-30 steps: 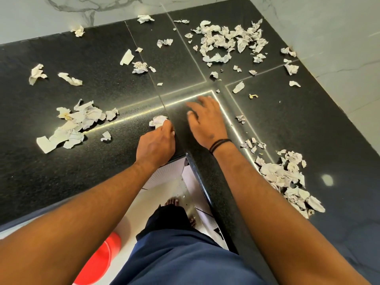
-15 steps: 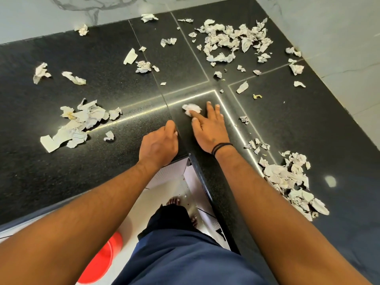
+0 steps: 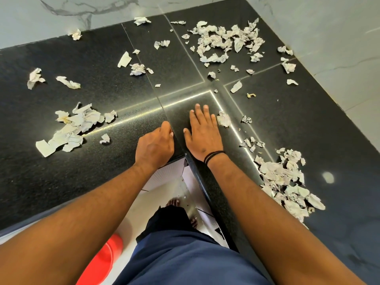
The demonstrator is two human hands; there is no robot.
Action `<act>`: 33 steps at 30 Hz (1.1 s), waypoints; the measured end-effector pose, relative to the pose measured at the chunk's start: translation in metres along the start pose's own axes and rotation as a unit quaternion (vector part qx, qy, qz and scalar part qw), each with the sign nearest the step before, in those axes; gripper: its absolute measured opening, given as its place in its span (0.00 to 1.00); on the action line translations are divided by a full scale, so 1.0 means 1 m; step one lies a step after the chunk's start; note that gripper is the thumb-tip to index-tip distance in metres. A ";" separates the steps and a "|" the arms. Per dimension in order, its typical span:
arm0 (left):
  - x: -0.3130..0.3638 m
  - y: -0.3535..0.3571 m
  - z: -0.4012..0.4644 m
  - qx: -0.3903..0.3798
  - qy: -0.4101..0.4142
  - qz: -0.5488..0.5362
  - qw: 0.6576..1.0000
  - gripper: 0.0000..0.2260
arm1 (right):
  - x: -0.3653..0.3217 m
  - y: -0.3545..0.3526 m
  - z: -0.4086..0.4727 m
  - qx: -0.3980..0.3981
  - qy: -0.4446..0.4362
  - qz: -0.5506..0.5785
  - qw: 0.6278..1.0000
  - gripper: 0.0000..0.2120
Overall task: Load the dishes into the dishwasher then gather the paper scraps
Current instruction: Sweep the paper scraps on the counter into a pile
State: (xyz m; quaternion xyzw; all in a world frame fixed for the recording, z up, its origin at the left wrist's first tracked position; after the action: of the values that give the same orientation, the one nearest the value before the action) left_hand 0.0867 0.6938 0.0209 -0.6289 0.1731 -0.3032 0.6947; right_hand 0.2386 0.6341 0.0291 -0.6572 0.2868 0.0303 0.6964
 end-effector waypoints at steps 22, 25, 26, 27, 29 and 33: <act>0.047 -0.001 0.071 -0.014 0.101 -0.035 0.994 0.06 | 0.066 -0.008 -0.049 0.114 0.144 -0.021 0.983 0.31; 0.055 0.004 0.132 -0.040 0.044 -0.066 0.996 0.09 | 0.067 -0.010 -0.048 0.112 0.143 -0.014 0.983 0.31; 0.053 0.007 0.149 -0.053 0.030 -0.065 0.996 0.11 | 0.067 -0.010 -0.048 0.110 0.142 -0.011 0.984 0.31; 0.051 0.012 0.164 -0.063 0.022 -0.060 0.996 0.12 | 0.068 -0.010 -0.047 0.109 0.145 -0.007 0.983 0.31; 0.047 0.021 0.180 -0.064 0.011 -0.043 0.997 0.12 | 0.069 -0.009 -0.048 0.112 0.148 0.001 0.983 0.31; 0.052 0.032 0.184 -0.020 -0.004 -0.008 1.000 0.10 | 0.068 -0.010 -0.048 0.114 0.154 0.019 0.981 0.31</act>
State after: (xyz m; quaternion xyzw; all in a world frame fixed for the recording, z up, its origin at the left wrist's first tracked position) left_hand 0.2469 0.8031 0.0246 -0.6456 0.1709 -0.3026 0.6800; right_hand 0.2818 0.5657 0.0096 -0.5645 0.4051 -0.0910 0.7135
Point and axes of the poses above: each hand's wrist, its own z-axis towards the middle knuckle, its own y-axis out of the palm, x = y × z, the point moved 1 cm from there along z, towards the middle knuckle, and after that the axes turned 10 degrees about z, right-handed, at the moved point
